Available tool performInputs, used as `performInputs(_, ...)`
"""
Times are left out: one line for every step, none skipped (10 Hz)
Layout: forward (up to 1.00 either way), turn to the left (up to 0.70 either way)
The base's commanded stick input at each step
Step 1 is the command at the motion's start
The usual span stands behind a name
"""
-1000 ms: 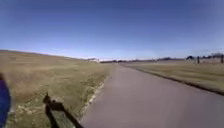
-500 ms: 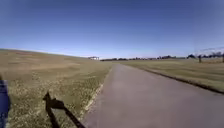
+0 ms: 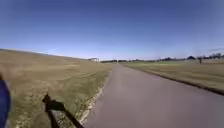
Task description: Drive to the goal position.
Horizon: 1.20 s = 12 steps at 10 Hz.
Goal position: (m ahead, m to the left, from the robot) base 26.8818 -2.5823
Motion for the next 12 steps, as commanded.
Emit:
performInputs(0.70, -0.35)
performInputs(0.70, -0.35)
performInputs(0.70, -0.35)
performInputs(0.70, -0.20)
performInputs(0.70, 0.00)
performInputs(0.70, 0.00)
performInputs(0.70, 0.00)
performInputs(0.70, 0.00)
performInputs(0.70, 0.00)
performInputs(0.70, 0.00)
performInputs(0.70, 0.00)
performInputs(0.70, 0.00)
